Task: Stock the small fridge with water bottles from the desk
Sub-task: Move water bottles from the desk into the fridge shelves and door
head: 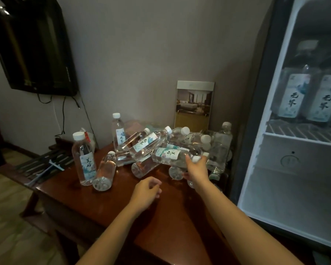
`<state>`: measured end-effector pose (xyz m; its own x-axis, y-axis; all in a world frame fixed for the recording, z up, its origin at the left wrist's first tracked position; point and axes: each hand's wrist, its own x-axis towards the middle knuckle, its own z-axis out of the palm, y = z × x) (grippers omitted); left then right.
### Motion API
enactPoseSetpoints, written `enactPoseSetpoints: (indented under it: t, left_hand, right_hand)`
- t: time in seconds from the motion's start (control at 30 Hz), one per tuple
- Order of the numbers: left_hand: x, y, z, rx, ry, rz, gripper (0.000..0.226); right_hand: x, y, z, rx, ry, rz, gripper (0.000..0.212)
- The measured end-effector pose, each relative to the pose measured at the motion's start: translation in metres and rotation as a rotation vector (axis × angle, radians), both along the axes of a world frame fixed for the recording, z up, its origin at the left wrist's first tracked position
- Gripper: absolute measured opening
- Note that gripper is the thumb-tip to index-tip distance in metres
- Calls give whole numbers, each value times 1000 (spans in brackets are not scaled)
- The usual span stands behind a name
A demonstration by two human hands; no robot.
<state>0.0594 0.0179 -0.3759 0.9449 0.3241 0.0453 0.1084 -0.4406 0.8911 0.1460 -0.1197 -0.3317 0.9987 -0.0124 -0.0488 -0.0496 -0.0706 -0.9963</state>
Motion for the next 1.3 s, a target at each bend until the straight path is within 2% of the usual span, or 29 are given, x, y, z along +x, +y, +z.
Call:
enactPoseSetpoints:
  t: [0.17, 0.3, 0.37, 0.47, 0.53, 0.63, 0.73, 0.83, 0.9, 1.0, 1.03, 1.13, 1.3]
  left_hand:
    - [0, 3, -7, -22, 0, 0, 16]
    - [-1, 1, -5, -59, -47, 6, 16]
    - [-3, -1, 2, -83, -83, 20, 29]
    - [-13, -1, 14, -78, -154, 45, 72]
    - [-21, -3, 22, -110, -133, -59, 91]
    - [-33, -11, 31, -176, -70, -293, 81]
    - [-43, -22, 38, -210, -32, -400, 76]
    - [-53, -37, 47, -137, -20, -464, 67]
    - [-58, -47, 50, -78, -28, -460, 69]
    - [-63, -61, 52, 42, -65, -380, 91]
    - [-66, -67, 54, 67, -83, -354, 91]
    - [-73, -92, 61, 54, -149, -332, 71]
    - [-77, -147, 70, -14, -254, -273, 67]
  right_hand:
    - [-5, -4, 4, -110, -80, -3, 38]
    - [-25, -10, 12, -207, -276, -14, 28]
    - [-36, -15, 21, -246, -369, 0, 27]
    - [-51, -25, 35, -279, -456, 55, 29]
    - [-61, -31, 45, -272, -456, 107, 31]
    - [-75, -45, 59, -310, -463, 217, 32]
    - [-86, -60, 69, -319, -467, 291, 28]
    - [-96, -74, 74, -315, -473, 340, 21]
    - [-101, -82, 75, -302, -464, 342, 22]
    - [-108, -97, 76, -272, -476, 303, 24]
    - [-111, -103, 77, -254, -483, 285, 24]
    - [-117, -120, 77, -206, -468, 250, 30]
    - [-138, -159, 68, -245, -401, 288, 44]
